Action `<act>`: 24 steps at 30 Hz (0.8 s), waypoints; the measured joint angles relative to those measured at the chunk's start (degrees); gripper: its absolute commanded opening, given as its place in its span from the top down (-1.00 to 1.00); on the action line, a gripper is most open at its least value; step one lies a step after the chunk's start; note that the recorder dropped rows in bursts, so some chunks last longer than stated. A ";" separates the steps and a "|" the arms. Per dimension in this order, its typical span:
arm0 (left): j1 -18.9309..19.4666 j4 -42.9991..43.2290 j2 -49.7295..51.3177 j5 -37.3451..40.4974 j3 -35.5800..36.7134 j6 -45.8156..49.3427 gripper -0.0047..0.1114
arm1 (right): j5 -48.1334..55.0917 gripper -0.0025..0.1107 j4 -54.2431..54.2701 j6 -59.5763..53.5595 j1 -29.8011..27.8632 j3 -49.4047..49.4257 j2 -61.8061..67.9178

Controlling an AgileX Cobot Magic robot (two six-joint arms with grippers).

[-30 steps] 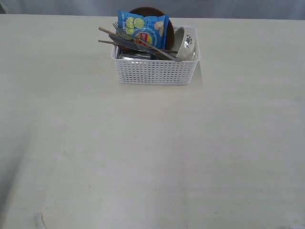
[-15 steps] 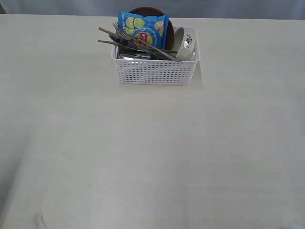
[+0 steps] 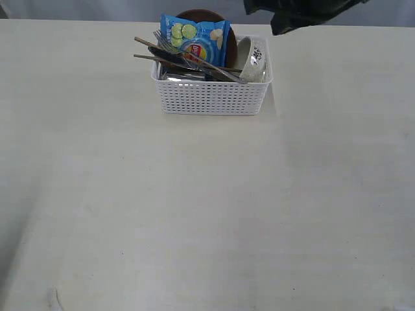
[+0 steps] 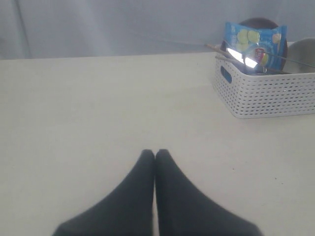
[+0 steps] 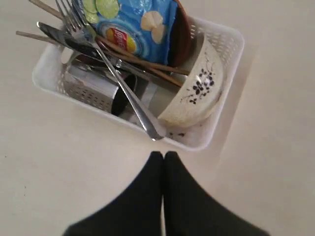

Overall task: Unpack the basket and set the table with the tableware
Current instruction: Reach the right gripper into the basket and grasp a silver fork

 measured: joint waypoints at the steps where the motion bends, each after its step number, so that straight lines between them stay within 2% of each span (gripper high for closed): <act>1: 0.00 0.00 0.00 0.00 0.00 0.00 0.92 | 0.11 0.96 0.66 -2.22 0.32 -1.50 0.98; 4: 0.00 0.00 0.00 0.00 0.00 0.00 0.92 | 2.35 0.96 1.97 -6.38 1.15 -7.02 4.84; 7: 0.00 0.00 0.00 0.00 0.00 0.00 0.92 | 8.20 0.96 2.32 -10.21 2.61 -16.63 12.17; 15: 0.00 0.00 0.00 0.00 0.00 0.00 0.92 | 22.61 0.96 5.35 -16.58 4.78 -34.15 26.05; 19: 0.00 0.00 0.00 0.00 0.00 0.00 0.92 | 25.59 0.95 6.41 -18.63 5.00 -42.00 31.12; 21: 0.00 0.00 0.00 0.00 0.00 0.00 0.92 | 25.90 0.80 6.40 -19.28 5.00 -45.61 33.48; 24: 0.00 0.00 0.00 0.00 0.00 0.00 0.92 | 25.90 0.47 6.52 -19.55 5.00 -49.24 36.13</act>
